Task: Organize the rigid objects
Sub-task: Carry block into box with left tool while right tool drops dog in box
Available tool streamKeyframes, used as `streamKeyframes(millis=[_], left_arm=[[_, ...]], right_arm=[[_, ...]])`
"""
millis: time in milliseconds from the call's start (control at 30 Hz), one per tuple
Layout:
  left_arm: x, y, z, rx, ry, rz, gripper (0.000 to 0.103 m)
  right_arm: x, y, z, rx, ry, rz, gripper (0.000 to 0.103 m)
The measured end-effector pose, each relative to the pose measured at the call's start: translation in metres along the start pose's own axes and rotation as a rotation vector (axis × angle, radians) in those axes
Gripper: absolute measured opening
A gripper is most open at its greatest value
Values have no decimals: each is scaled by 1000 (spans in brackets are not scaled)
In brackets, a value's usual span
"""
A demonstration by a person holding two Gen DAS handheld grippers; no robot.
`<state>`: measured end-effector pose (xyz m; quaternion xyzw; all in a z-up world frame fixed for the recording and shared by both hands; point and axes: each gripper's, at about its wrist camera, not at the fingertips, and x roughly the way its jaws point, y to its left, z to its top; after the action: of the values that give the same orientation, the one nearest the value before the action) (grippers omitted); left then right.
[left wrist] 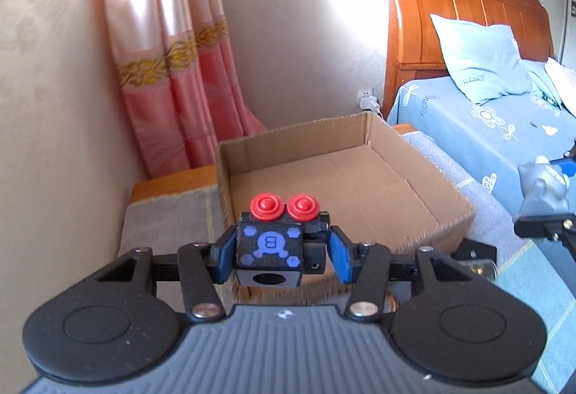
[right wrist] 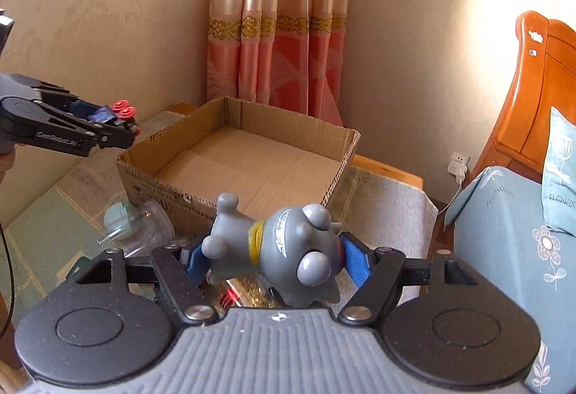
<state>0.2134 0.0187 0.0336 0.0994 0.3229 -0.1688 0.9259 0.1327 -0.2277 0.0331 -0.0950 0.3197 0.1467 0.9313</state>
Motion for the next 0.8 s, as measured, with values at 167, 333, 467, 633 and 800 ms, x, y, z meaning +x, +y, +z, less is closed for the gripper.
streamKeyframes(millis=[167, 333, 467, 633, 800], left_arm=[[46, 1, 34, 19, 45, 22, 52], [81, 7, 53, -4, 46, 70, 71], [79, 4, 49, 16, -3, 96, 90], [49, 1, 35, 10, -20, 68, 97], [12, -5, 8, -7, -26, 93, 102]], right_arm=[[11, -2, 19, -10, -16, 2, 77], [16, -4, 24, -4, -7, 4, 77], [15, -2, 24, -11, -5, 2, 77], [18, 2, 26, -26, 8, -3, 77], [26, 6, 33, -33, 20, 8, 77]])
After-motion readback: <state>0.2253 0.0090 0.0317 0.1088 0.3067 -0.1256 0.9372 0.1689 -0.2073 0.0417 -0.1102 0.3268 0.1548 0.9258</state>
